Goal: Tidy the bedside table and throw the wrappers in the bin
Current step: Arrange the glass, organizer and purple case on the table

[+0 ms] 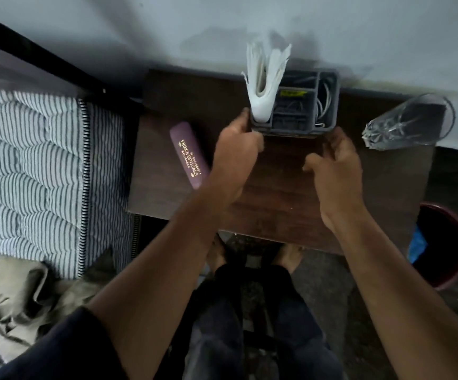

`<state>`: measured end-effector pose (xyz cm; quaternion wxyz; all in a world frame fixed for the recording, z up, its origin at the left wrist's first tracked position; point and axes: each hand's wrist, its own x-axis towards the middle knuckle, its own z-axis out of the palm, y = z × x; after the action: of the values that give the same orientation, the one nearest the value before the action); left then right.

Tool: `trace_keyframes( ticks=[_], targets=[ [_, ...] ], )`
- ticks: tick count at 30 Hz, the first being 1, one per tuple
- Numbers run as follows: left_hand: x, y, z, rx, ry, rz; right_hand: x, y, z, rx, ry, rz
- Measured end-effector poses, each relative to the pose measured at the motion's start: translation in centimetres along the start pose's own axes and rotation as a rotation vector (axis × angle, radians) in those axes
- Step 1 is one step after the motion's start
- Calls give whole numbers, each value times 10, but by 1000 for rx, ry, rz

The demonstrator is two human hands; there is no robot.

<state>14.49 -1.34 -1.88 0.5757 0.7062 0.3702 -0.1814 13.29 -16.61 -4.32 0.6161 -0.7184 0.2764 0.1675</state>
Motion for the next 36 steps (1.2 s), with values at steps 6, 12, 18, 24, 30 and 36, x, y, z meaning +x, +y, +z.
trace_keyframes(
  ticks=[6, 12, 18, 24, 30, 36],
  targets=[
    [-4, 1, 2, -31, -56, 10, 13, -6, -6, -38, 8, -47],
    [6, -3, 2, -31, -94, 40, 5, 3, 1, -20, -18, -55],
    [-3, -41, -20, -130, 178, 21, -35, 22, 33, -191, 329, 8],
    [-22, -95, -86, -247, 507, -91, -60, 45, 109, -573, -123, -176],
    [-3, -105, -106, -333, 329, -202, -35, 36, 156, -681, -229, -185],
    [2, -99, -99, -399, 232, -246, -48, 47, 167, -800, -273, -237]
  ],
)
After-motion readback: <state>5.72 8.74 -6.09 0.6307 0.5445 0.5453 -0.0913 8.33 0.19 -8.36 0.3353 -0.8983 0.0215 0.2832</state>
